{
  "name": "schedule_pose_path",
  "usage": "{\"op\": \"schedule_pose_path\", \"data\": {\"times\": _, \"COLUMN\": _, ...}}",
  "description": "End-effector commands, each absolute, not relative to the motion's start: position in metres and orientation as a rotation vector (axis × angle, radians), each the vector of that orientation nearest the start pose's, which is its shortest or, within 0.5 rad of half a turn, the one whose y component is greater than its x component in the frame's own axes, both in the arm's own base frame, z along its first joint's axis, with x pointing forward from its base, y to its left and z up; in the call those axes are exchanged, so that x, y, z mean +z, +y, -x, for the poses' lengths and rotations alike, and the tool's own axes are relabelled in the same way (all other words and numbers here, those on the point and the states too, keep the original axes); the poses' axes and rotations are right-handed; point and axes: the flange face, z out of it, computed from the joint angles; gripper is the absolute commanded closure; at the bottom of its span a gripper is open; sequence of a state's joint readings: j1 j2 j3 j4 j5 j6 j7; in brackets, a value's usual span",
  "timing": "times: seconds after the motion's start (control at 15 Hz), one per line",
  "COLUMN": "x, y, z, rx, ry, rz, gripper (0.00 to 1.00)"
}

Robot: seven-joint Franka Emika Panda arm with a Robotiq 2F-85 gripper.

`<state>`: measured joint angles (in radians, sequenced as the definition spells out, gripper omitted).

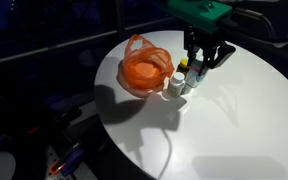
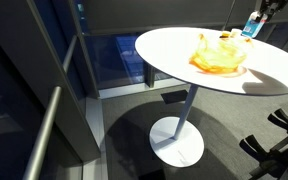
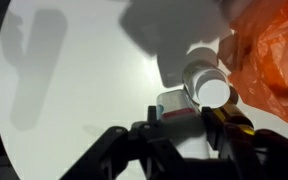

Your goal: Pick up the mentos container from the orange plastic bag and put it on the table

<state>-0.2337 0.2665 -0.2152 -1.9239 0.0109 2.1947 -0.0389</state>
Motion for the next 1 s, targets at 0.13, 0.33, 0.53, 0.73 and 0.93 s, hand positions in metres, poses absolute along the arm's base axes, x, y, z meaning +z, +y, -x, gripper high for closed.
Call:
{"op": "schedule_pose_path", "data": {"times": 0.13, "x": 0.346, "y": -0.274, "z": -0.569, "rx": 0.035, "ry": 0.753, "rz": 3.091, "gripper": 0.77}}
{"op": "schedule_pose_path", "data": {"times": 0.33, "x": 0.335, "y": -0.278, "z": -0.576, "rx": 0.05, "ry": 0.793, "rz": 3.068, "gripper": 0.77}}
{"op": "schedule_pose_path", "data": {"times": 0.53, "x": 0.325, "y": -0.281, "z": -0.583, "rx": 0.055, "ry": 0.828, "rz": 3.031, "gripper": 0.77}}
{"op": "schedule_pose_path", "data": {"times": 0.73, "x": 0.315, "y": -0.288, "z": -0.588, "rx": 0.064, "ry": 0.871, "rz": 3.0, "gripper": 0.77}}
{"op": "schedule_pose_path", "data": {"times": 0.93, "x": 0.305, "y": -0.296, "z": -0.589, "rx": 0.072, "ry": 0.908, "rz": 2.985, "gripper": 0.77}}
